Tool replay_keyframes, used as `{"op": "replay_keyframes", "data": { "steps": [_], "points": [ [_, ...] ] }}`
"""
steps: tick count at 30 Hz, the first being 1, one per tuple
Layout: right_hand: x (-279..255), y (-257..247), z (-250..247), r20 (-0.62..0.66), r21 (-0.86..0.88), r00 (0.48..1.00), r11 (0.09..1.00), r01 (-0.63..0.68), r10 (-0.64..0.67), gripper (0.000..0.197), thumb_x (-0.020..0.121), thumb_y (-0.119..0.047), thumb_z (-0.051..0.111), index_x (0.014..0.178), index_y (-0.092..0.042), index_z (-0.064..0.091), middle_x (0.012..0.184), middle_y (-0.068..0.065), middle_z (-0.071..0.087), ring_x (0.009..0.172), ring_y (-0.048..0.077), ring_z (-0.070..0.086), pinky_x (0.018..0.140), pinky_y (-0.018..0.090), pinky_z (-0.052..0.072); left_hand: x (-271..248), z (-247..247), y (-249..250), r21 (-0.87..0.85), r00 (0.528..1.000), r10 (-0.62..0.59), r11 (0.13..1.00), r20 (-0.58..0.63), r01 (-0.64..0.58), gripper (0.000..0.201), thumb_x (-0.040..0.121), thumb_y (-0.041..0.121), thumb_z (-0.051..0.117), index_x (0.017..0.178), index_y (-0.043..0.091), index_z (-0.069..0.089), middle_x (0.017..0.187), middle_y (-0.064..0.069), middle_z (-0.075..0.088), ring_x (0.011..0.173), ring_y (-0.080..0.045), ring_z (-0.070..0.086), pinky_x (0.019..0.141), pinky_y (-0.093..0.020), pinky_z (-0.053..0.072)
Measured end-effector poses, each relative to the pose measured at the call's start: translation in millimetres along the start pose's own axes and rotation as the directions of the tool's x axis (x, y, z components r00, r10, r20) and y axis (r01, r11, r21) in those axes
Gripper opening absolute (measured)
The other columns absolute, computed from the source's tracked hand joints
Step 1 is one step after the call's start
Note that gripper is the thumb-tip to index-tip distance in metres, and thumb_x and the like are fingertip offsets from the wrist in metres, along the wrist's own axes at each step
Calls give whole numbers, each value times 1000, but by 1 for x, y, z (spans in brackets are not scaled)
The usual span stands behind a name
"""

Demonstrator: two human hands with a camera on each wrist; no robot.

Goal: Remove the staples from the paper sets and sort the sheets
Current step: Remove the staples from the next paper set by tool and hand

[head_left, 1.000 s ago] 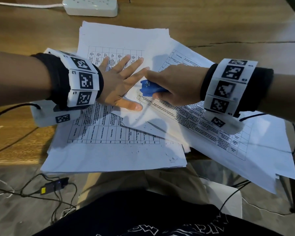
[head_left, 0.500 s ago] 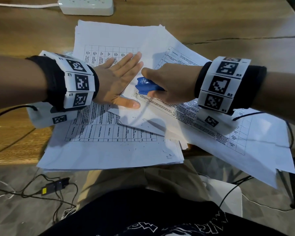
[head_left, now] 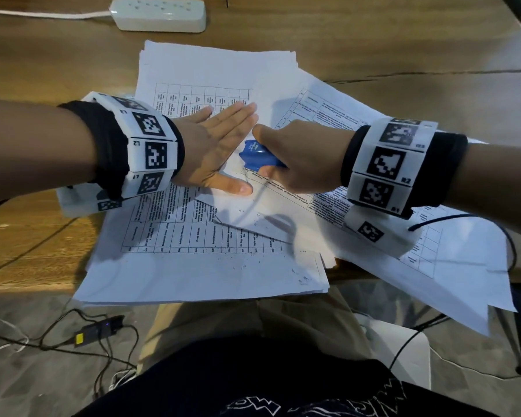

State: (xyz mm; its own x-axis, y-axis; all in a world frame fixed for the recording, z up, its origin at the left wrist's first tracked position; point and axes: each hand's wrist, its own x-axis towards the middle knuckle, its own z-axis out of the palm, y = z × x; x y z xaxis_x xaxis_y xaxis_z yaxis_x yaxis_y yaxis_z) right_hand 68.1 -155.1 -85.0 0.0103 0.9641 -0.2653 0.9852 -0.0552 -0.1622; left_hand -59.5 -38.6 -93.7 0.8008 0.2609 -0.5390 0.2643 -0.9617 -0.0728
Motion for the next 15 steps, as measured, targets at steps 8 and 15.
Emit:
{"op": "replay_keyframes", "data": {
  "steps": [8,15],
  "points": [
    [-4,-5,1,-39,-174,998,984,39,-47,35,93,-26,43,120,-5,35,71,4,35,50,19,30,46,28,20,1,0,1,-1,1000,-25,1000,5,25,116,58,87,2,139,12,-31,148,-2,-37,138,-14,-28,118,-39,-7],
    [-6,-11,2,-40,-263,999,965,15,-26,39,91,-15,45,126,-4,31,60,0,30,47,15,28,43,25,18,1,-1,3,14,999,-38,999,14,38,113,61,85,5,139,11,-30,148,-3,-37,138,-14,-28,118,-40,-6]
  ]
}}
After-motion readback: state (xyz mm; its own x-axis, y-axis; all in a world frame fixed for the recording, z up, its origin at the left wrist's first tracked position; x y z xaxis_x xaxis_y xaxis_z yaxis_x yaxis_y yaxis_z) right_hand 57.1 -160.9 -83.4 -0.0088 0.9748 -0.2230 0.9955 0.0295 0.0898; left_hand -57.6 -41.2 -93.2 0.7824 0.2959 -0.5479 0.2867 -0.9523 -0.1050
